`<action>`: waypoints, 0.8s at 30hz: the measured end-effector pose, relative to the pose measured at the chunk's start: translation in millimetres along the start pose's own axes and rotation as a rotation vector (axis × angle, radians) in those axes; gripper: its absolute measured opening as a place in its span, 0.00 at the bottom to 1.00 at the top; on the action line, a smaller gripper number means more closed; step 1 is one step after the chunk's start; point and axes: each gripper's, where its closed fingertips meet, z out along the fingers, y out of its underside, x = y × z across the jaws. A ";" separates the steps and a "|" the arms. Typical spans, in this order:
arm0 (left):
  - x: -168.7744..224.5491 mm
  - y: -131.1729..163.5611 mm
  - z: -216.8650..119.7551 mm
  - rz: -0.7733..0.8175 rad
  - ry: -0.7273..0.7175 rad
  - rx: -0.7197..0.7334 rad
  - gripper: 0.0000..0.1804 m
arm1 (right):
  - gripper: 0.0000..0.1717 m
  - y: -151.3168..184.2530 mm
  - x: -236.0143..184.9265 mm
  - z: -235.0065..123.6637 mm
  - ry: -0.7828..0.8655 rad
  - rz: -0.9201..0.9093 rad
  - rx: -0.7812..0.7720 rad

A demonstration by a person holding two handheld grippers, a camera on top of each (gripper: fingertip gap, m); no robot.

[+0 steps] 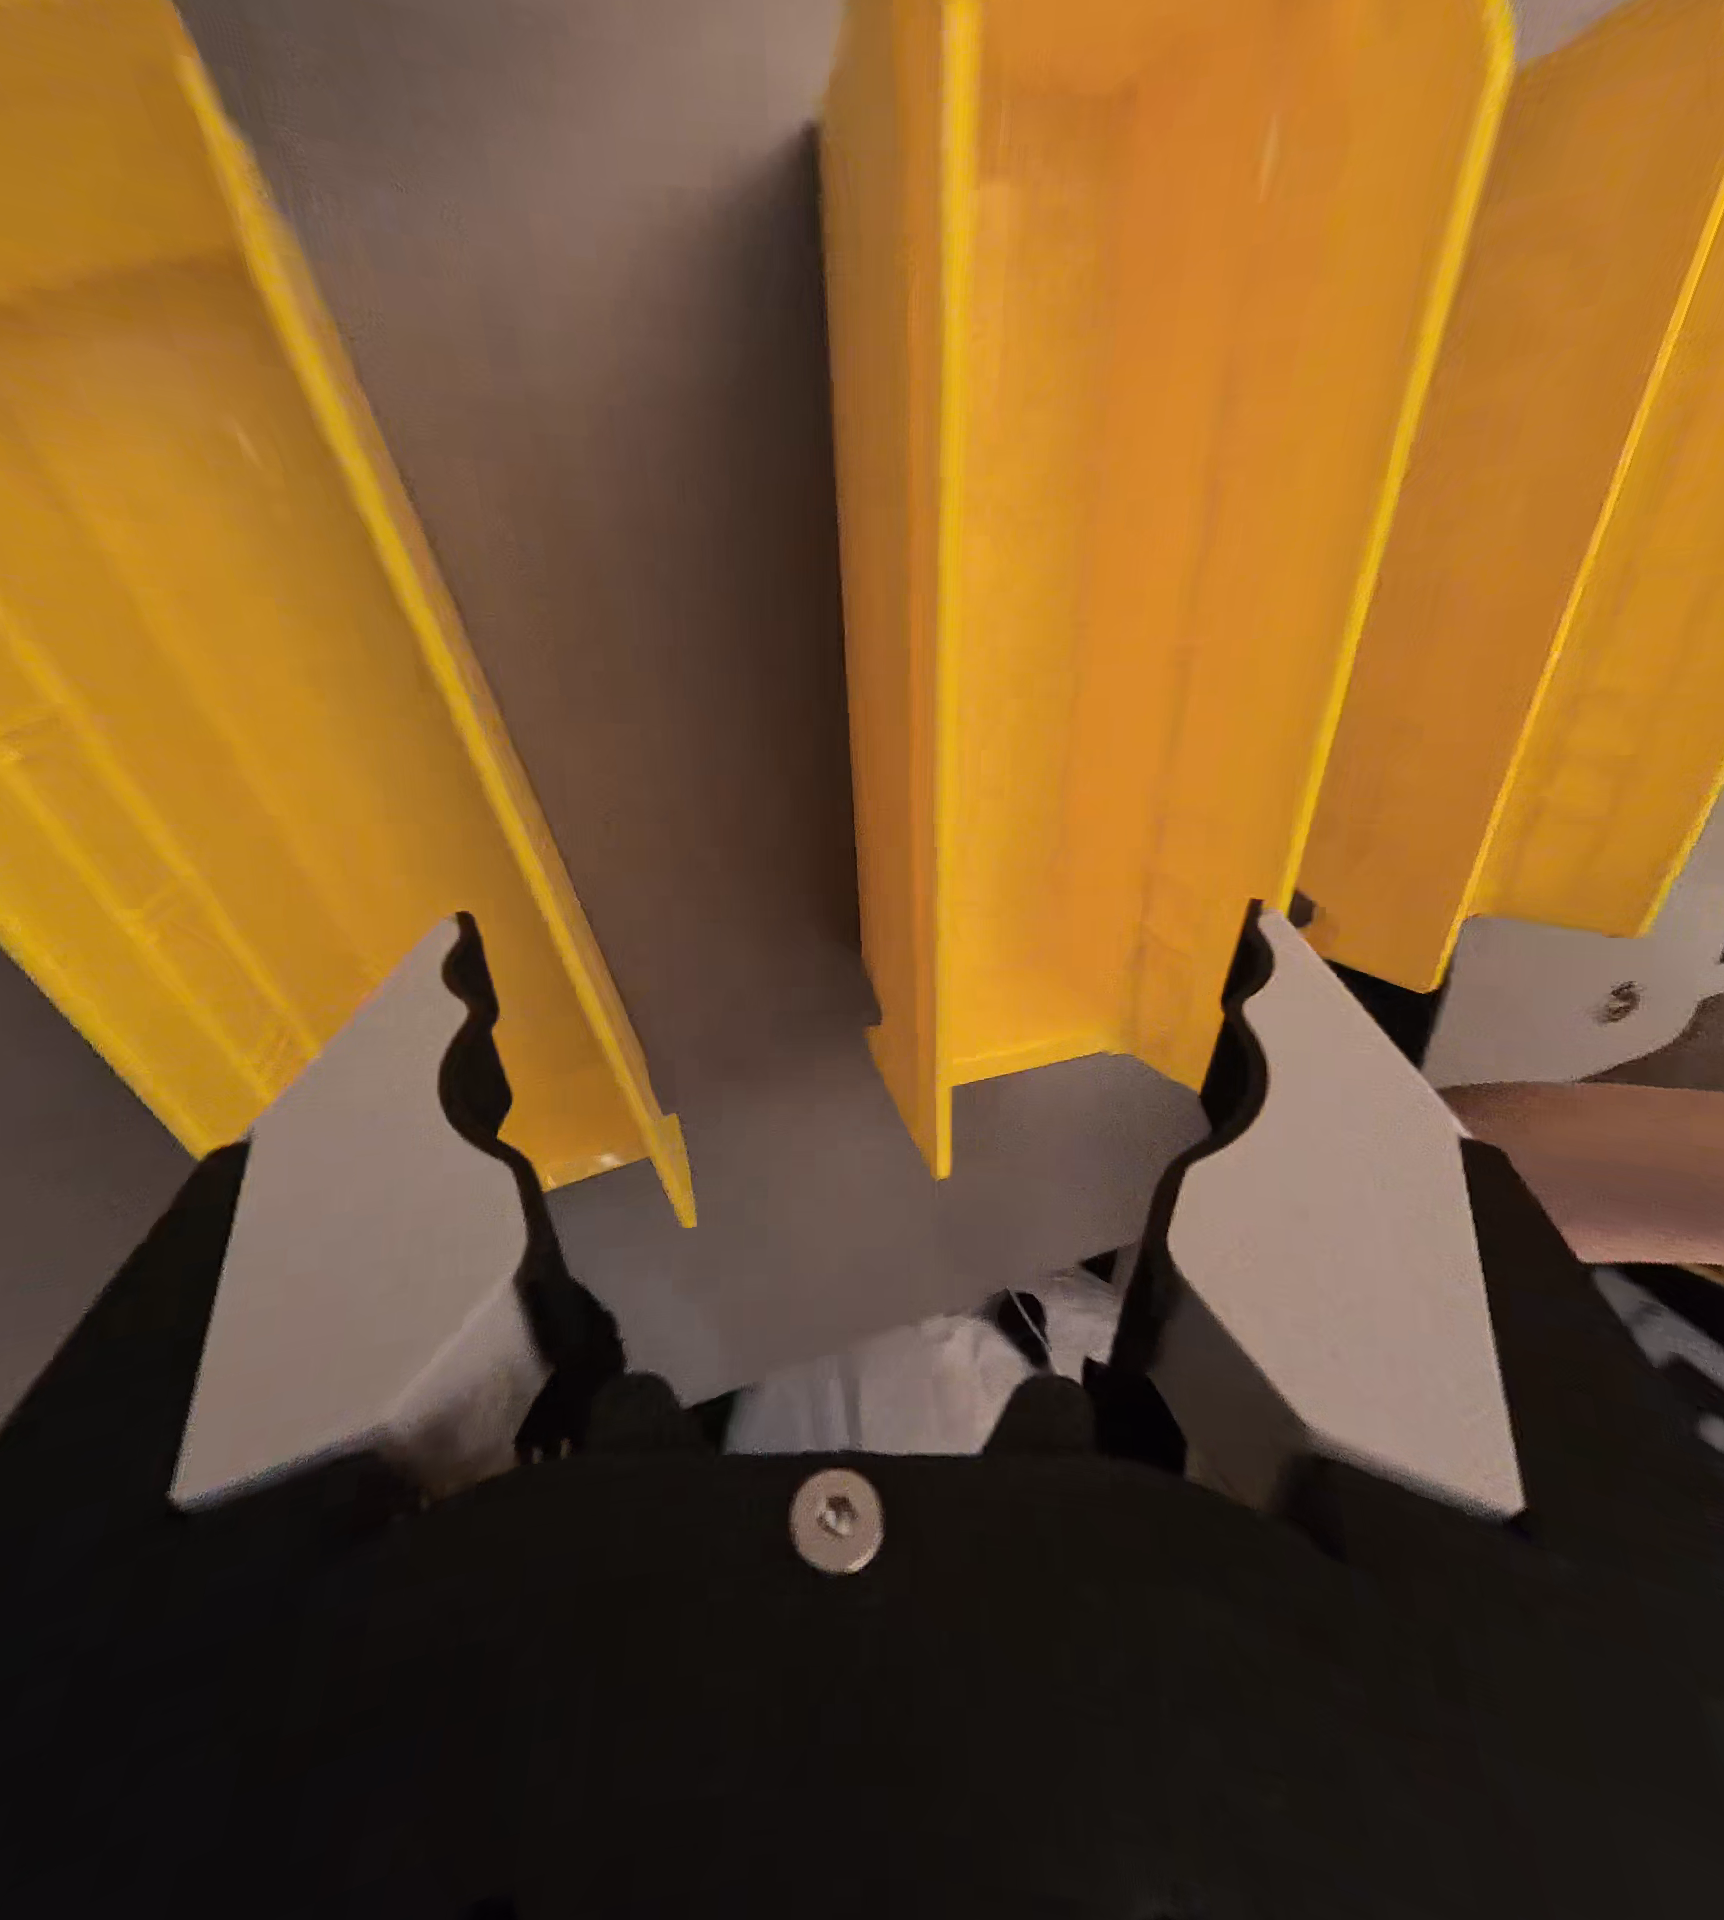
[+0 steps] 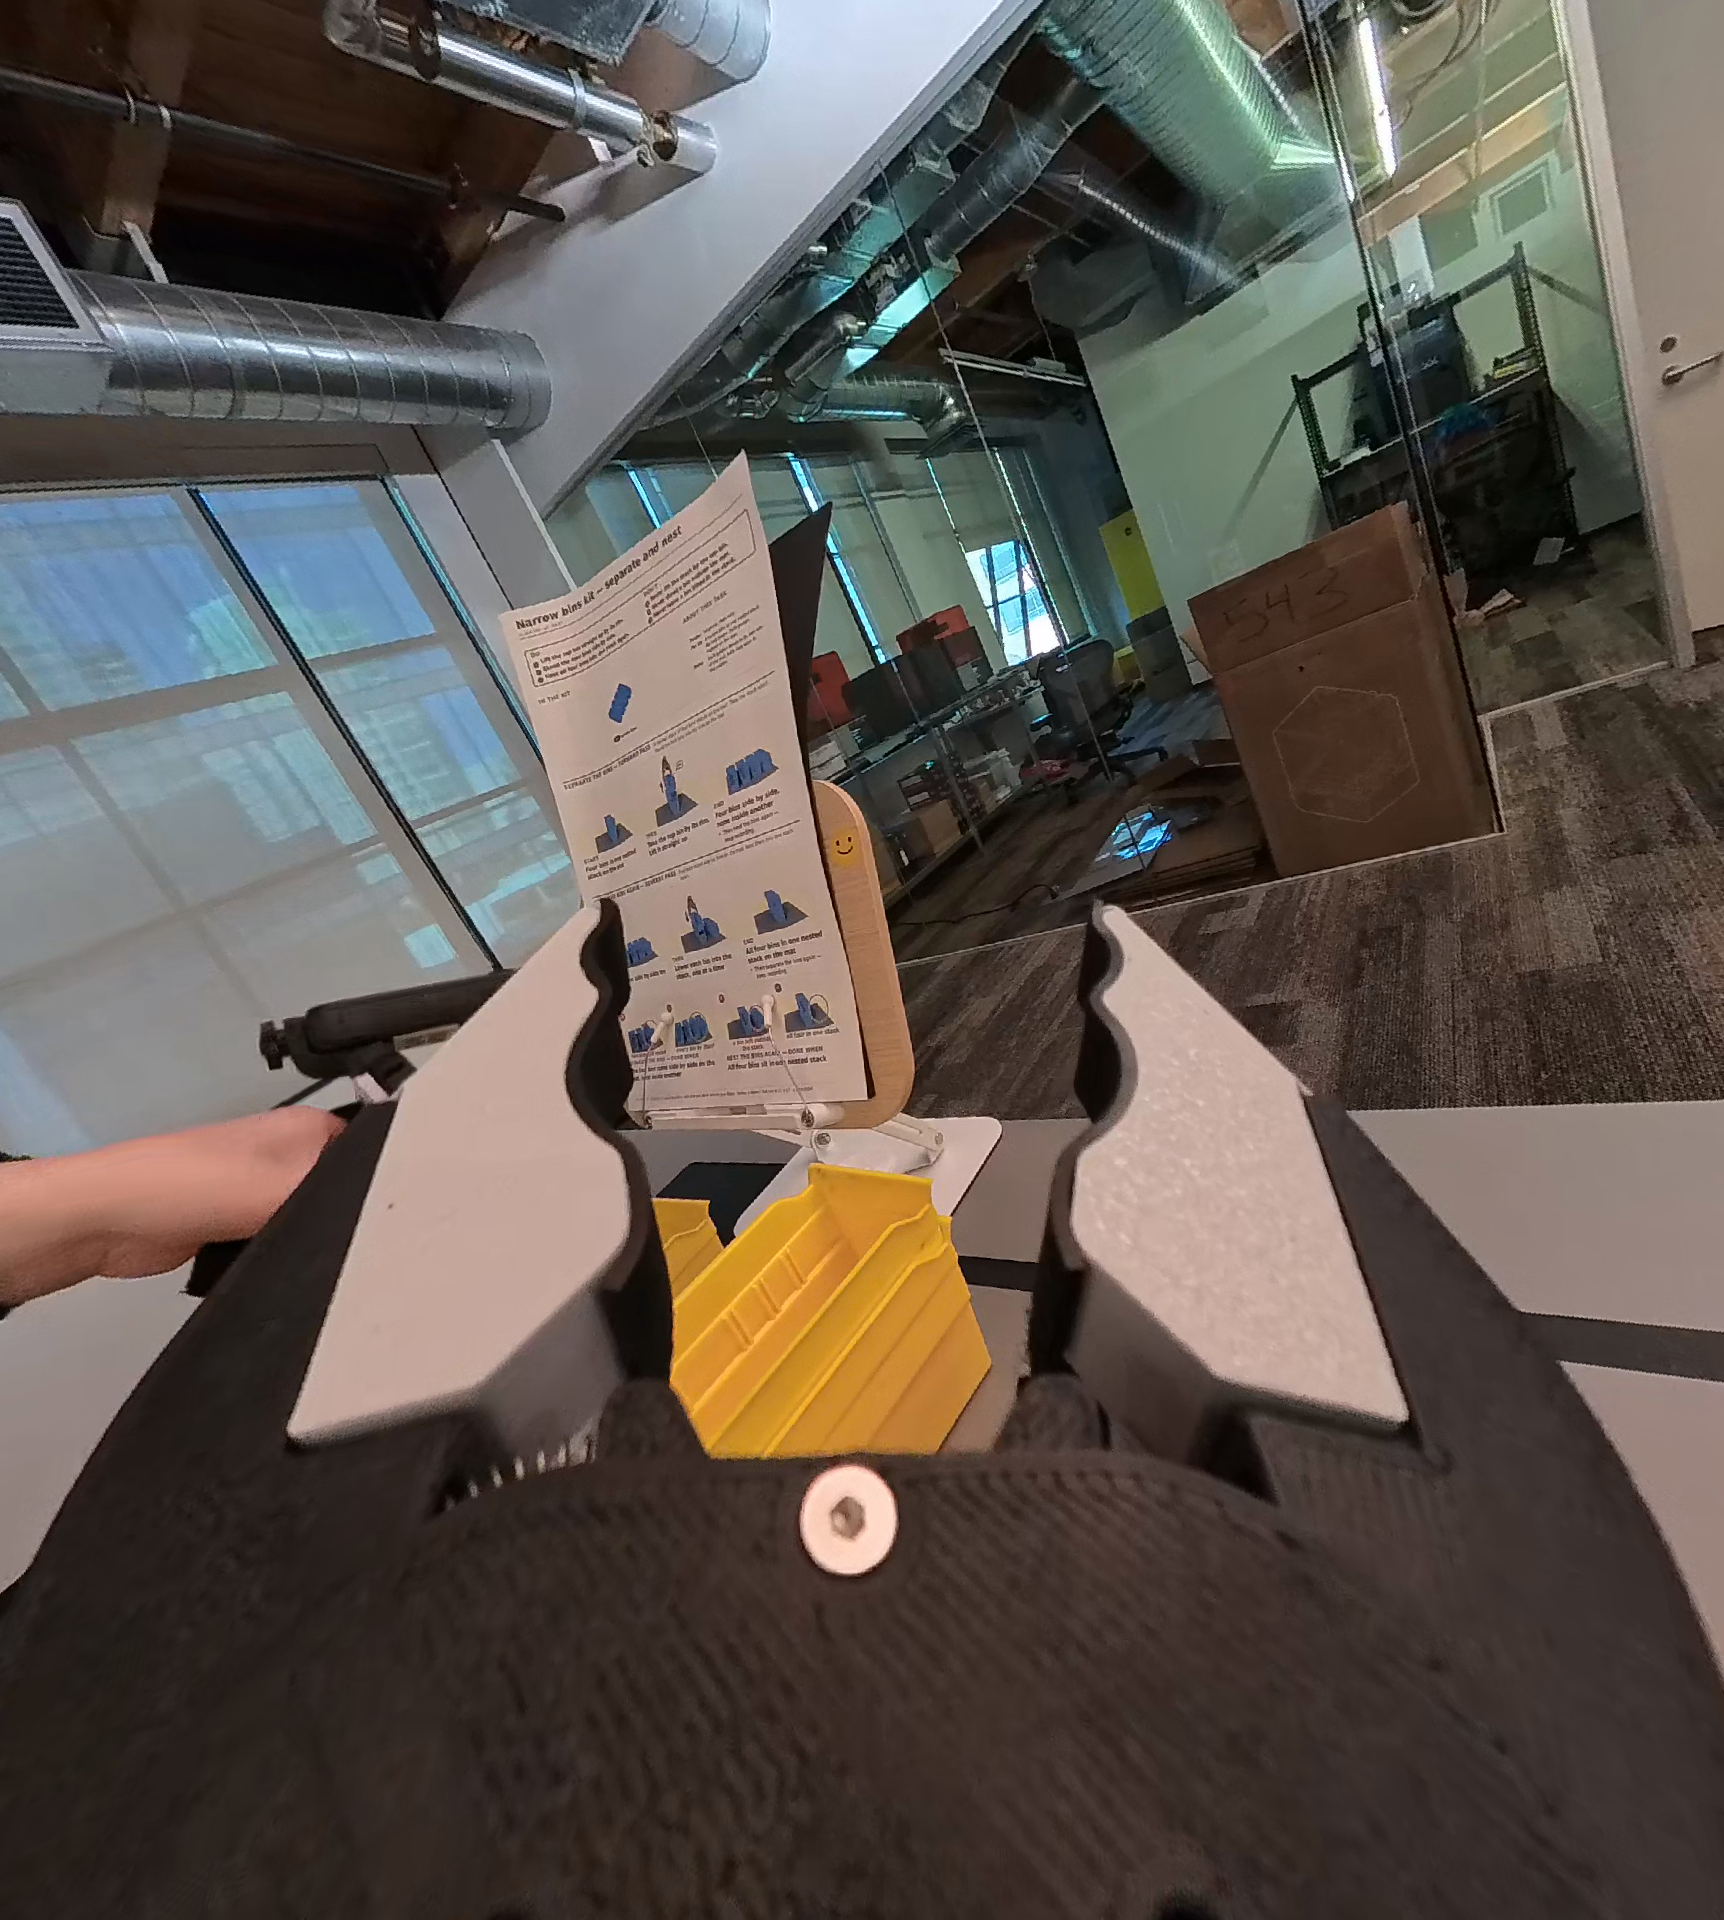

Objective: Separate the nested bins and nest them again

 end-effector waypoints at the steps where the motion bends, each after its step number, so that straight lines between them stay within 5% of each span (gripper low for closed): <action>1: 8.1 -0.7 2.3 0.035 -0.029 0.000 0.76 | 0.51 0.2 -0.4 0.2 -0.002 0.001 -0.001; 14: 67.4 -11.1 66.4 0.140 -0.147 0.002 0.72 | 0.51 0.7 -15.5 2.2 -0.059 0.013 -0.005; 24: 52.7 -13.2 93.1 0.152 -0.270 0.000 0.76 | 0.50 -5.4 -9.6 -3.6 -0.067 0.056 0.021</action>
